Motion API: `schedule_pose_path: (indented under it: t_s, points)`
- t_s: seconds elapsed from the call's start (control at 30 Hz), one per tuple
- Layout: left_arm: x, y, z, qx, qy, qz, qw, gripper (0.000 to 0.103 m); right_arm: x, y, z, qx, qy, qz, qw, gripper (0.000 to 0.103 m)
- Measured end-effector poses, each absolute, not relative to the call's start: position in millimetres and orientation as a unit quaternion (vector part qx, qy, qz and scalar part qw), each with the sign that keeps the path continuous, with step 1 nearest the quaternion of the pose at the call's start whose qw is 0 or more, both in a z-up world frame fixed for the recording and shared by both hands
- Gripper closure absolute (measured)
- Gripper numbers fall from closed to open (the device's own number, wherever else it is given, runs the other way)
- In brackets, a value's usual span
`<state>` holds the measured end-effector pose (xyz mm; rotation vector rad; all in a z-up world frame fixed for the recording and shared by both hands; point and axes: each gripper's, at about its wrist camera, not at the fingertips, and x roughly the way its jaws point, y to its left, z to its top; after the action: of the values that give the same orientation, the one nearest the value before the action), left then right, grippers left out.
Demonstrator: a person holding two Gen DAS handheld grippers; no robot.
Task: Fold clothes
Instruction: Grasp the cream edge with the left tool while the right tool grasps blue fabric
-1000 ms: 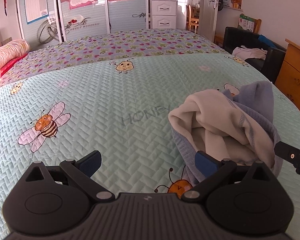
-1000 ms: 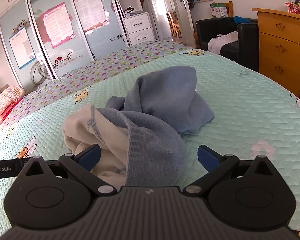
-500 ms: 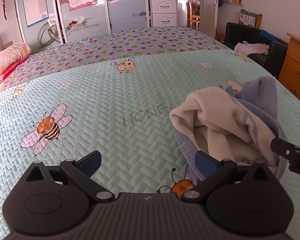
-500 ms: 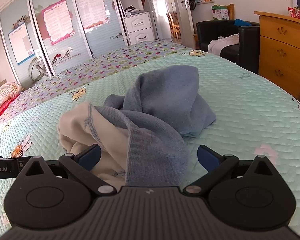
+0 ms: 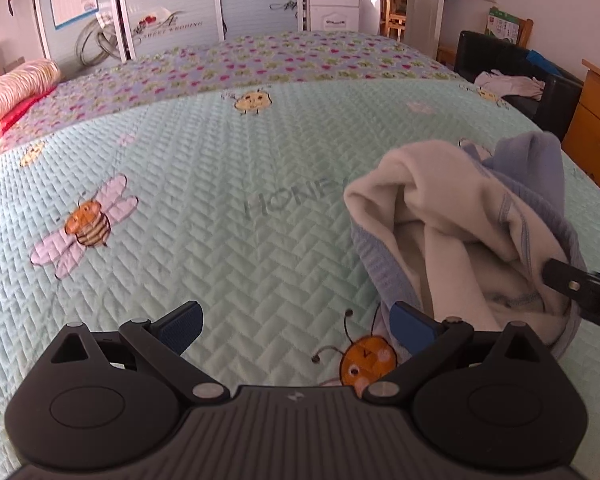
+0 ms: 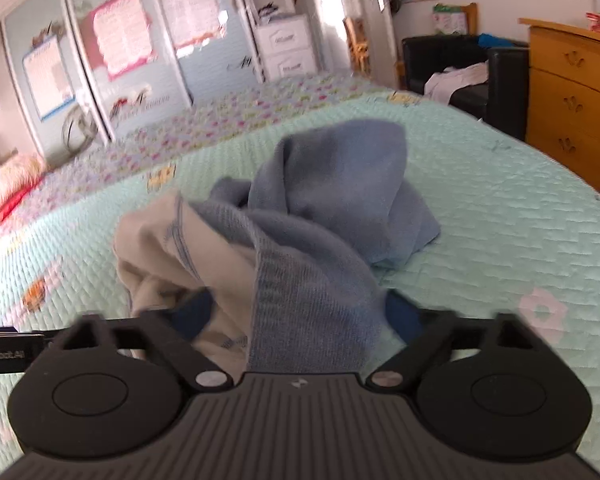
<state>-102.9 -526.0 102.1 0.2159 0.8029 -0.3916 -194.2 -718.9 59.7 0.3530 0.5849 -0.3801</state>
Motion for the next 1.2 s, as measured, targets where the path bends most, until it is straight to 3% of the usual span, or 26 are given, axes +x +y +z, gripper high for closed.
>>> schedule_pose_path:
  t_s: [0.03,0.1,0.23,0.3,0.63,0.8,0.87,0.93,0.97,1.03,1.13,1.2]
  points:
    - [-104.8,-526.2,100.8,0.108,0.388,-0.189,0.896,0.0,-190.1,-720.0,55.7,0.169,0.296,-0.186,0.922,0.048]
    - [-108.9,-525.5,98.2,0.117,0.387,-0.189,0.895,0.0,-185.5,-722.3,48.8,0.164,0.309,-0.189,0.917,0.05]
    - [-117.5,-517.5,95.8,0.114,0.395,-0.194,0.891,0.001,-198.8,-724.6,48.6,0.184,0.286,-0.183,0.922,0.081]
    - [-121.4,-507.3,99.6,0.08,0.405,-0.215,0.885,0.001,-213.3,-713.9,53.9,0.178,0.266,-0.167,0.933,0.087]
    - [-128.4,-492.2,108.8,-0.105,0.477,-0.353,0.798,0.0,-288.2,-646.4,63.5,0.175,0.218,-0.061,0.958,0.092]
    - [-141.8,-498.3,86.2,-0.121,0.523,-0.354,0.766,0.0,-316.6,-615.3,61.6,0.194,0.221,-0.02,0.956,0.092]
    - [-148.1,-496.4,72.9,-0.131,0.55,-0.344,0.75,0.008,-326.1,-602.0,59.4,0.189,0.231,0.001,0.954,0.092]
    - [-157.9,-493.6,67.4,-0.129,0.558,-0.35,0.741,0.063,-334.4,-588.2,56.8,0.176,0.245,0.023,0.953,0.092]
    - [-164.3,-490.2,69.5,-0.125,0.549,-0.354,0.747,0.064,-338.8,-581.4,55.8,0.17,0.252,0.033,0.952,0.093]
    - [-177.4,-484.2,79.3,-0.097,0.521,-0.361,0.767,0.082,-348.8,-569.6,56.6,0.154,0.262,0.049,0.951,0.093]
    - [-193.7,-474.6,90.9,-0.067,0.491,-0.367,0.787,0.085,-364.5,-567.2,61.1,0.138,0.266,0.049,0.953,0.091]
    - [-201.5,-469.5,94.4,-0.055,0.479,-0.359,0.799,0.085,-376.3,-580.1,64.7,0.171,0.257,0.047,0.95,0.081]
